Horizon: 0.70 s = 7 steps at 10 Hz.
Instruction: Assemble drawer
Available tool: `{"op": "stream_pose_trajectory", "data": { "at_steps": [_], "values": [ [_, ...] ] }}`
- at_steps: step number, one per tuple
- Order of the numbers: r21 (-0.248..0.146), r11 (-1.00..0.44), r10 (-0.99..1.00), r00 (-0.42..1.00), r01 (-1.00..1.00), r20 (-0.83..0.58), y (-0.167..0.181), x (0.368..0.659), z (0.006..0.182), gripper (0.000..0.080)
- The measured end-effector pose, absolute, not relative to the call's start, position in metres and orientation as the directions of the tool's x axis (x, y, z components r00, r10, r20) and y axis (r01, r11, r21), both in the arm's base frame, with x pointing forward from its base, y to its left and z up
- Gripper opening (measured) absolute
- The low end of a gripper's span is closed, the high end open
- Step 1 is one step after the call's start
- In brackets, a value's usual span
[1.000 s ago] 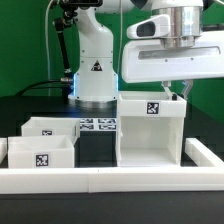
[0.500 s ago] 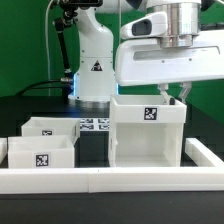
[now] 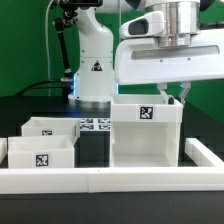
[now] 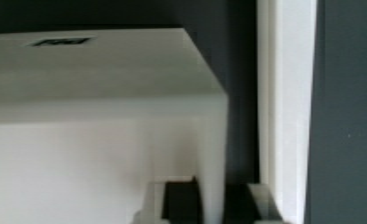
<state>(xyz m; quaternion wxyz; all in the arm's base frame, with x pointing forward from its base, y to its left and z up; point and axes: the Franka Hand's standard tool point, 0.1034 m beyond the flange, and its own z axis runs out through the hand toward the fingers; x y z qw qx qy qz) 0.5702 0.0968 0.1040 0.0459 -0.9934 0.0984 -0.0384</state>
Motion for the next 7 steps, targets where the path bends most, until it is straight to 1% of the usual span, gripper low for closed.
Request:
{"op": "stream_pose_trajectory", "data": {
  "at_steps": [2, 4, 7],
  "values": [
    [-0.116, -0.918, -0.388, 0.92, -0.38, 0.06, 0.0999, 0.5722, 0.1025, 0.0038],
    [-0.126, -0.826, -0.558, 0.829, -0.549, 0.043, 0.0966, 0.5739, 0.1024, 0.0038],
    [-0.157, -0.716, -0.691, 0.723, -0.68, 0.021, 0.0996, 0.5781, 0.1046, 0.0039]
  ]
}}
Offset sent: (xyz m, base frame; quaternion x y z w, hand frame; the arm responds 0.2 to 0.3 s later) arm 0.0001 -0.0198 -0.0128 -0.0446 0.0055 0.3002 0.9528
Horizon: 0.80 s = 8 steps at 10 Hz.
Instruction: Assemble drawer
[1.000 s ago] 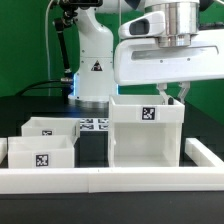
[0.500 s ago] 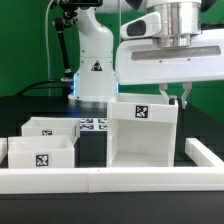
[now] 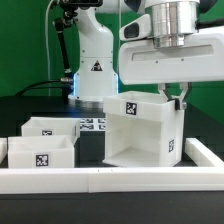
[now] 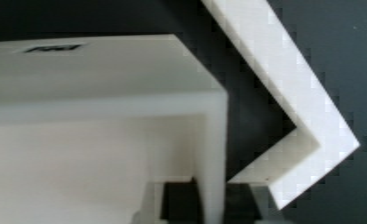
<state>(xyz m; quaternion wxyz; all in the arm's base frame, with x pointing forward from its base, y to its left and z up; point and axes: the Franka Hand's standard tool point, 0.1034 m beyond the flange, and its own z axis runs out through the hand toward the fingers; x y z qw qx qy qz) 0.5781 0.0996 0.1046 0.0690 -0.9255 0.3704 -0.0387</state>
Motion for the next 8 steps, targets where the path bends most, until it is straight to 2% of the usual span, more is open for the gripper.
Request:
{"op": "stream_pose_trajectory", "data": {
  "at_steps": [5, 8],
  "values": [
    [-0.178, -0.558, -0.819, 0.572, -0.81, -0.037, 0.1077, 0.5778, 0.1074, 0.0041],
    [-0.188, -0.395, -0.903, 0.418, -0.899, -0.099, 0.1079, 0.5829, 0.1074, 0.0041]
  ]
}}
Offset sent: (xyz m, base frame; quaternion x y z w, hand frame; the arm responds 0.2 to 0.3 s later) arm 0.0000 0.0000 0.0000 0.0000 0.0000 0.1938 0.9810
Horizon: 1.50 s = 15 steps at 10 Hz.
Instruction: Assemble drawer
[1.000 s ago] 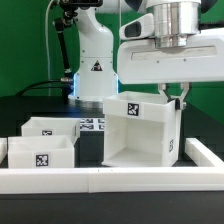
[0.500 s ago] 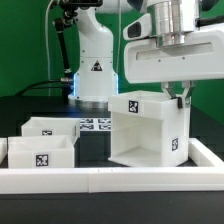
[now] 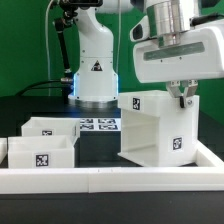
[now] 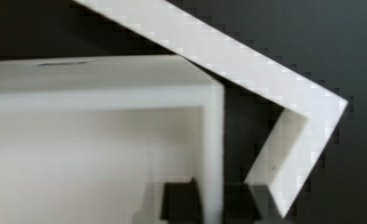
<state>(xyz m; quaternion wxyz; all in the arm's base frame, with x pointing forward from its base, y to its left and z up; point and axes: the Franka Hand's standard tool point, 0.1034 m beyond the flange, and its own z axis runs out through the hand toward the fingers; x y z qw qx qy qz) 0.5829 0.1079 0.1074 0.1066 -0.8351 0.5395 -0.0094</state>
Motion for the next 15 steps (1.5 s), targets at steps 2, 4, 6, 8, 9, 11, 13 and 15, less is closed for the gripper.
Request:
{"op": "stream_pose_trajectory", "data": {
  "at_steps": [2, 4, 6, 8, 9, 11, 13, 15],
  "values": [
    [-0.171, -0.231, -0.957, 0.255, -0.958, -0.14, 0.109, 0.591, 0.106, 0.0041],
    [-0.157, -0.106, -0.977, 0.132, -0.982, -0.167, 0.11, 0.598, 0.105, 0.0041],
    [-0.156, -0.083, -0.979, 0.11, -0.984, -0.173, 0.109, 0.608, 0.103, 0.0041],
    [-0.157, -0.083, -0.979, 0.11, -0.984, -0.174, 0.107, 0.617, 0.102, 0.0042],
    [-0.161, -0.089, -0.978, 0.117, -0.983, -0.174, 0.107, 0.621, 0.102, 0.0042],
    [-0.16, -0.097, -0.976, 0.125, -0.982, -0.177, 0.108, 0.626, 0.103, 0.0042],
    [-0.166, -0.094, -0.977, 0.123, -0.982, -0.173, 0.108, 0.636, 0.103, 0.0042],
    [-0.171, -0.102, -0.977, 0.131, -0.98, -0.169, 0.107, 0.64, 0.103, 0.0042]
  ]
}}
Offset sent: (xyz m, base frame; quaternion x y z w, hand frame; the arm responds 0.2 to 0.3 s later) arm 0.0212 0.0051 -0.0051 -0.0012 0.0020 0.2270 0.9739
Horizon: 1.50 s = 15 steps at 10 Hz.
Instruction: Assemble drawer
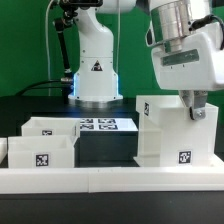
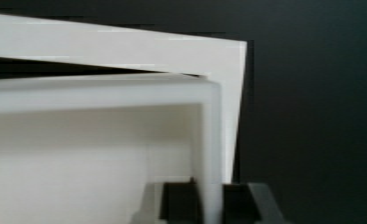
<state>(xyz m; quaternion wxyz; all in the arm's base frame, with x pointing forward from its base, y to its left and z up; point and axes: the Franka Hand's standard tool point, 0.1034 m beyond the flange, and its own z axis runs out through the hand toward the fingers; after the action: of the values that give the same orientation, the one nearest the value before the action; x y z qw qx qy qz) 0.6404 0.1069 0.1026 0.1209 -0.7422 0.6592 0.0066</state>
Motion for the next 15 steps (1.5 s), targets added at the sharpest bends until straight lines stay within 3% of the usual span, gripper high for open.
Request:
{"op": "stream_pose_trajectory", "data": {
  "at_steps": [3, 5, 6, 7, 8, 11, 13, 15],
  "values": [
    [-0.17, -0.119, -0.975, 0.148, -0.978, -0.168, 0.107, 0.641, 0.102, 0.0044],
    [-0.172, -0.133, -0.973, 0.161, -0.976, -0.166, 0.108, 0.641, 0.102, 0.0363],
    [-0.178, -0.173, -0.967, 0.201, -0.969, -0.159, 0.106, 0.641, 0.103, 0.0363],
    [-0.179, -0.196, -0.962, 0.224, -0.964, -0.155, 0.105, 0.641, 0.103, 0.0544],
    [-0.181, -0.227, -0.955, 0.255, -0.957, -0.151, 0.104, 0.641, 0.104, 0.0616],
    [-0.213, -0.391, -0.899, 0.421, -0.895, -0.119, 0.1, 0.64, 0.127, 0.0648],
    [-0.214, -0.506, -0.838, 0.535, -0.836, -0.108, 0.095, 0.634, 0.148, 0.0649],
    [-0.221, -0.543, -0.814, 0.572, -0.81, -0.097, 0.094, 0.633, 0.151, 0.0649]
  ]
}}
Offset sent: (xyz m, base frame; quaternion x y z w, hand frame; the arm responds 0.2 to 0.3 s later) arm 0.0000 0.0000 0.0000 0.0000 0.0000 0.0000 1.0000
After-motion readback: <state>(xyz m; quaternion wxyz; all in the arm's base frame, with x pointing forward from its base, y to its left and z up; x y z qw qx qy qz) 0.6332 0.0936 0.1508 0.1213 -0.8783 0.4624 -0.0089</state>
